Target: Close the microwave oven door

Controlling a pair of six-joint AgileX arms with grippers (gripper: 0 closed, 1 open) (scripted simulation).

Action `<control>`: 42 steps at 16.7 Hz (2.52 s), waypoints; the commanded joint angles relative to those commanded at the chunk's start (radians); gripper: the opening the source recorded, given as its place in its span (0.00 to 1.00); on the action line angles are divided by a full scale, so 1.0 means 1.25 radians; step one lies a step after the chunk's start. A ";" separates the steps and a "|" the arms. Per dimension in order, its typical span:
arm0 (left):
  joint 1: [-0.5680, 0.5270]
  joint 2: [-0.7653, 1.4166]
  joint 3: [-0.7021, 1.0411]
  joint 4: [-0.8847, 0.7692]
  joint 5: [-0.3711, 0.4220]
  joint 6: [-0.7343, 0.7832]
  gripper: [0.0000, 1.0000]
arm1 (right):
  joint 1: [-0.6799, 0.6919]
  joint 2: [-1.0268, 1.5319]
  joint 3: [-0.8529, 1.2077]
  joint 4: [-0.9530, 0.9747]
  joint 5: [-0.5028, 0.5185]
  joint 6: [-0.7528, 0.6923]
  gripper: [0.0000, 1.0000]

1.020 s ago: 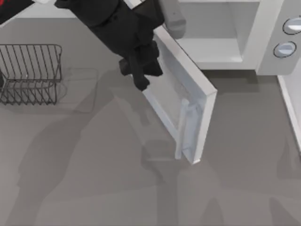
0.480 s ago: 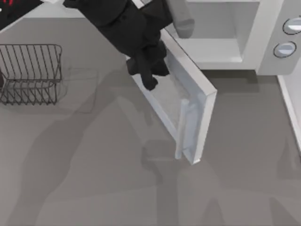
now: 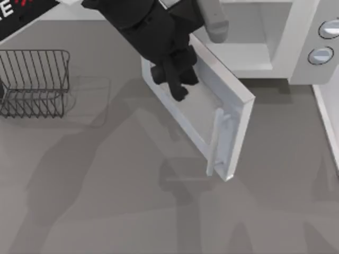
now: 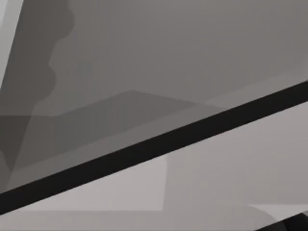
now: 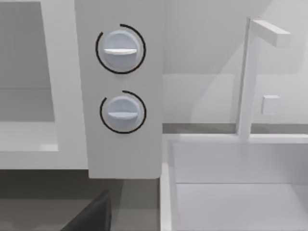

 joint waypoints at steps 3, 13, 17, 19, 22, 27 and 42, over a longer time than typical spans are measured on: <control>-0.010 0.011 0.014 -0.001 -0.004 -0.009 0.00 | 0.000 0.000 0.000 0.000 0.000 0.000 1.00; -0.031 0.033 0.044 -0.001 -0.012 -0.033 0.00 | 0.000 0.000 0.000 0.000 0.000 0.000 1.00; -0.050 0.062 0.042 -0.026 -0.006 -0.046 0.00 | 0.000 0.000 0.000 0.000 0.000 0.000 1.00; -0.060 0.080 0.045 -0.039 -0.006 -0.057 0.00 | 0.000 0.000 0.000 0.000 0.000 0.000 1.00; -0.066 0.083 0.069 -0.032 -0.014 -0.066 0.00 | 0.000 0.000 0.000 0.000 0.000 0.000 1.00; -0.062 0.071 0.099 -0.005 -0.024 -0.063 0.00 | 0.000 0.000 0.000 0.000 0.000 0.000 1.00; -0.094 0.117 0.158 -0.019 -0.034 -0.092 0.00 | 0.000 0.000 0.000 0.000 0.000 0.000 1.00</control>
